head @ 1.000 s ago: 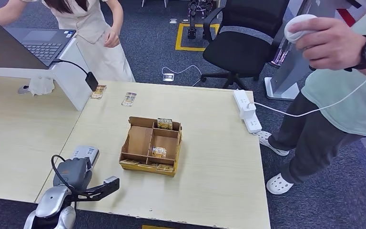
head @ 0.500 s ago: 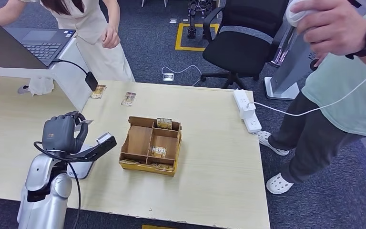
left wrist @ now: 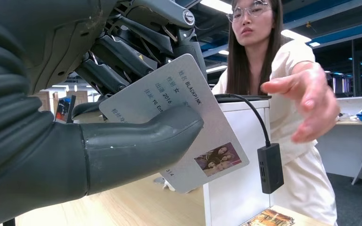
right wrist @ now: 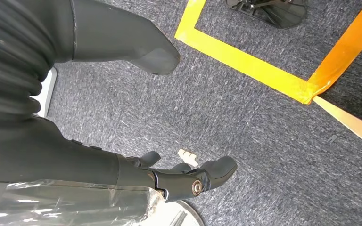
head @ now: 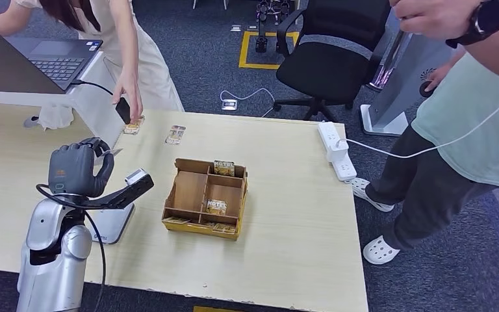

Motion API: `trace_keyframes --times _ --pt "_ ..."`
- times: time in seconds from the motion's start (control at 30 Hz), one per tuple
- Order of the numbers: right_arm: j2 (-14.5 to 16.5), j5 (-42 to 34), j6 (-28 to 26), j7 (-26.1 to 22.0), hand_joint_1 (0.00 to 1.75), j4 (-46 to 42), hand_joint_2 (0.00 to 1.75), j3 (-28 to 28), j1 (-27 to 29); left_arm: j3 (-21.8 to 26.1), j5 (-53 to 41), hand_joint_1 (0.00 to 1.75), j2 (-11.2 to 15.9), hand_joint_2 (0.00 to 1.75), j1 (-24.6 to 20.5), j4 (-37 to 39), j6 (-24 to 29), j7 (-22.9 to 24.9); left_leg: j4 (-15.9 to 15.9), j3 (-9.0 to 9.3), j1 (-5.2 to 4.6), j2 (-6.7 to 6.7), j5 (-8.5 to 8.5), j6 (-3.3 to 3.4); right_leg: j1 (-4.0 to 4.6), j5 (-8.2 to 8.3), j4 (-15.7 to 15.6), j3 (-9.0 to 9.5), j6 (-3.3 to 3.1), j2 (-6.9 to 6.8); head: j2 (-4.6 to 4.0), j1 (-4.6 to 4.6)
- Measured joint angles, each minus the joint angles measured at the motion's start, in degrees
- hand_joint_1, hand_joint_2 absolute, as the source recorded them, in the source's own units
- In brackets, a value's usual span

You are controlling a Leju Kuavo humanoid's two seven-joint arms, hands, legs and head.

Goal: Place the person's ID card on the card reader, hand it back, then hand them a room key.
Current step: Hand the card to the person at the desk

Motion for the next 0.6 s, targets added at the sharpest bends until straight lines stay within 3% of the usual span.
trace_keyframes --times 0.3,0.6 --pt "0.0 0.88 -0.01 -0.57 0.0 0.16 1.75 0.02 -0.08 -0.09 1.27 1.75 -0.05 1.75 -0.48 0.01 -0.01 -0.92 0.0 -0.02 0.0 0.0 0.0 0.0 0.01 0.0 0.0 -0.03 0.0 -0.01 0.0 -0.01" --pt "-0.87 5.57 0.16 -4.28 0.0 4.93 1.75 -1.47 -2.84 -2.27 3.79 1.75 -1.05 1.75 -5.61 0.53 -0.35 -1.11 0.01 -0.05 0.0 -0.01 0.03 -0.04 0.03 0.05 0.01 -0.01 -0.06 -0.04 0.0 -0.01"
